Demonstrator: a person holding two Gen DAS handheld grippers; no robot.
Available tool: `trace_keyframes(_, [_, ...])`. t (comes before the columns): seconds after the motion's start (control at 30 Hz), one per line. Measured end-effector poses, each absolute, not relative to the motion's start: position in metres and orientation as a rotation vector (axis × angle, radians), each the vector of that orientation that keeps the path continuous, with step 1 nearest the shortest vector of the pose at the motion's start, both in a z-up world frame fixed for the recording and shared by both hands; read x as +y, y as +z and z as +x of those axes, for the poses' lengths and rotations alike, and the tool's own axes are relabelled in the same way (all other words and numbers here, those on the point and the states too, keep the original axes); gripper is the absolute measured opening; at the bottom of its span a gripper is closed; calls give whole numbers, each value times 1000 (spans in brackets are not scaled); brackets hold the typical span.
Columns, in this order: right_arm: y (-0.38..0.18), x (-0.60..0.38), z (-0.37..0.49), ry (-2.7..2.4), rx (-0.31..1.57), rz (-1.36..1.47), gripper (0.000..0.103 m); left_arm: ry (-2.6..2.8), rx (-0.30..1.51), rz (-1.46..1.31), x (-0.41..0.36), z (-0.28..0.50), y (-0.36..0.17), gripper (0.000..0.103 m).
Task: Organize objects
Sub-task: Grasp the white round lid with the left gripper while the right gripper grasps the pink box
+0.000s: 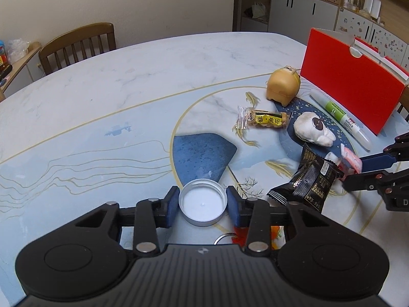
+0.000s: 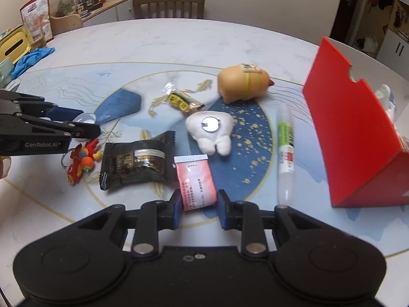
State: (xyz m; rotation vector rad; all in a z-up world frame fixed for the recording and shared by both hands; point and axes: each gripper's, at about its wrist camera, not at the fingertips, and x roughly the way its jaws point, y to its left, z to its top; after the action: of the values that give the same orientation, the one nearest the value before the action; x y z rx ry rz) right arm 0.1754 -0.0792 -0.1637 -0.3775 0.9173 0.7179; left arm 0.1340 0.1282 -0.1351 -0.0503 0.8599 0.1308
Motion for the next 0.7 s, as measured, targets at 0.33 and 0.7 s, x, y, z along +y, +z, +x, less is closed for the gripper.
trace_keyframes(0.33, [-143, -112, 172, 670, 901, -314, 27, 166, 884, -72, 131, 130, -121, 38])
trace_keyframes(0.7, [-100, -146, 179, 644, 856, -259, 27, 126, 871, -62, 111, 130, -82, 38])
